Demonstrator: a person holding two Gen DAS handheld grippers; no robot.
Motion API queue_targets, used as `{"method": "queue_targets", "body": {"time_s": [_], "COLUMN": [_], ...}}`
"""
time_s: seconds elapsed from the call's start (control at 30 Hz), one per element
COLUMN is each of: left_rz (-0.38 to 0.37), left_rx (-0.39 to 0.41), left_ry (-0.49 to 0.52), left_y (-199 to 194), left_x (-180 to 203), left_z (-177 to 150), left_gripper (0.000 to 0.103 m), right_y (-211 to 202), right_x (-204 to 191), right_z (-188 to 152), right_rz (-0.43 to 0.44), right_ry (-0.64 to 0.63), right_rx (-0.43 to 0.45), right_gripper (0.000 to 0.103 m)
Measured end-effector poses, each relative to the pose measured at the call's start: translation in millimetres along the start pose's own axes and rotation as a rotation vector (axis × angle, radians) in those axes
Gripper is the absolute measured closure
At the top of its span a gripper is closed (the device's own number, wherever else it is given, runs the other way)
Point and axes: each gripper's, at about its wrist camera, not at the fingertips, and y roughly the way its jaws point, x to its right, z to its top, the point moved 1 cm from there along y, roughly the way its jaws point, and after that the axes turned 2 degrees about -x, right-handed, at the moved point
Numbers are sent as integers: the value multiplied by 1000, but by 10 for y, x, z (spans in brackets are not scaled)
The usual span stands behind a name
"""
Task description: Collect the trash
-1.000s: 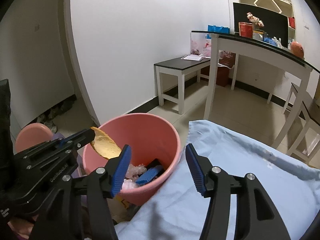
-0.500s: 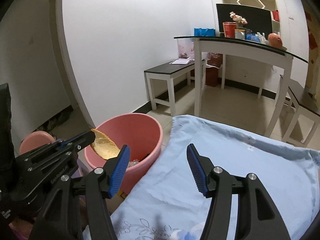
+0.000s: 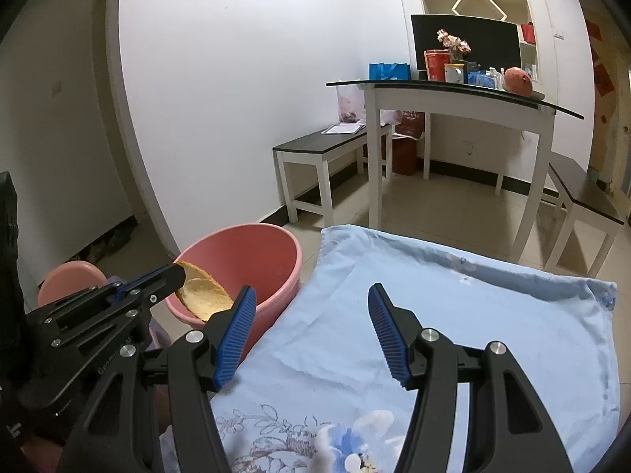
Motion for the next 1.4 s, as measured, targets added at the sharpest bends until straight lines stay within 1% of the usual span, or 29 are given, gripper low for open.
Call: {"method": "queue_targets", "body": {"time_s": [0.3,1.4], "left_rz": [3,9], "left_rx": [5,3], "left_ry": [17,13], "left_y": [-53,-89], "left_x": [48,38], "left_z": [-31,-27], "left_gripper": [98,98], "right_y": [-53,-109], "right_x": [-22,-19], "right_z": [-43,-133], "right_rz": [-4,-9], "right_ry": [-4,-3], "right_rx": [3,5], "right_gripper": [44,44]}}
